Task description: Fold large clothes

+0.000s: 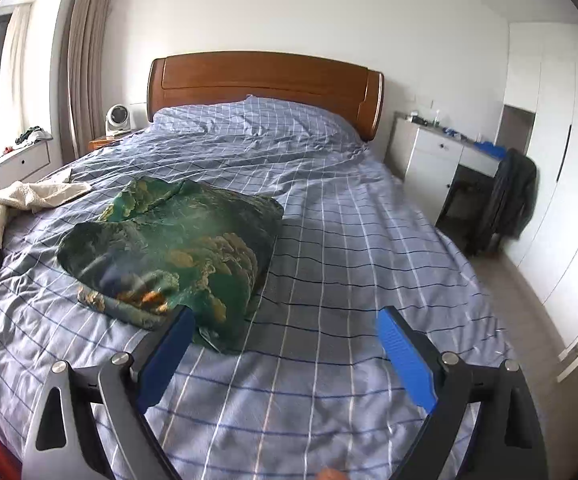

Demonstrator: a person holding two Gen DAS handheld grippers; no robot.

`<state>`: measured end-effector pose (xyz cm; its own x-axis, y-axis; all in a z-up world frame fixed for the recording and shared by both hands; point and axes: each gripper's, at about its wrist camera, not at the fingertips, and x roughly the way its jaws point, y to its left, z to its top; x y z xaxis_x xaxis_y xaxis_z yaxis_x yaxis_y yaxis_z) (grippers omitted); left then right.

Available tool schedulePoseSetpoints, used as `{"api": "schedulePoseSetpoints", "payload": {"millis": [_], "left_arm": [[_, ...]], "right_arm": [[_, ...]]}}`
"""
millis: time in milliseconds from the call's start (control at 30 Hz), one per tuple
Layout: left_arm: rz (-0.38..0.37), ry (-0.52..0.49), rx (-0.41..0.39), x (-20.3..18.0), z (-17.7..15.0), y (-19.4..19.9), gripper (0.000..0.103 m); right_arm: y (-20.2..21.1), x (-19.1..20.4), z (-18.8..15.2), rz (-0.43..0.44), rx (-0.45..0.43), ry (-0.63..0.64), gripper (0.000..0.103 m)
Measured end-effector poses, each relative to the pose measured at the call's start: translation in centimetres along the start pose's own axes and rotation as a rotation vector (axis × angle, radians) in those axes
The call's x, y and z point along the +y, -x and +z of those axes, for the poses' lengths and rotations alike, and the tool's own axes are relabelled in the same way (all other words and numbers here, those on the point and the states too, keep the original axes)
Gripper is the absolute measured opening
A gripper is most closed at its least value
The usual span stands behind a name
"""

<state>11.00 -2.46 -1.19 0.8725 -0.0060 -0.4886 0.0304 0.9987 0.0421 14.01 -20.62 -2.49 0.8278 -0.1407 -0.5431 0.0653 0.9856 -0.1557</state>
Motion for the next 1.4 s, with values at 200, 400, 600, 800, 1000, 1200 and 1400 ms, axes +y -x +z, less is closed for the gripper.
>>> {"api": "schedulePoseSetpoints", "payload": {"millis": [200,400,600,800,1000,1200,1400], "left_arm": [[0.02,0.026,0.008,-0.2,-0.4,1.1,0.102],[0.009,0.025,0.02,-0.1,-1.2,1.7,0.102],[-0.013,0.058,0.051,0.0,-2.0,1.3,0.103],[-0.006,0.045,0.112,-0.6,-2.3,1.0,0.103],[-0.035,0.052,0.133,-1.0,-2.2,1.3,0.103],[0.026,0.022,0.129,-1.5,-2.0,1.8,0.103],[0.025,0.029,0.164,-1.4,-2.2,1.8,0.103]], "right_arm": [[2.2,0.0,-0.5,-0.031,-0.028,-0.016,0.095],[3.1,0.6,-1.2,-0.032,-0.053,-0.019,0.095],[3.4,1.1,-1.6,-0.036,-0.045,-0.002,0.095],[3.8,0.5,-2.0,0.006,-0.051,-0.034,0.095],[3.1,0.6,-2.7,0.008,-0.01,-0.033,0.095],[3.5,1.1,-2.5,0.045,-0.006,-0.029,0.095],[4.2,1.9,-2.2,0.114,-0.002,-0.028,0.095]]}}
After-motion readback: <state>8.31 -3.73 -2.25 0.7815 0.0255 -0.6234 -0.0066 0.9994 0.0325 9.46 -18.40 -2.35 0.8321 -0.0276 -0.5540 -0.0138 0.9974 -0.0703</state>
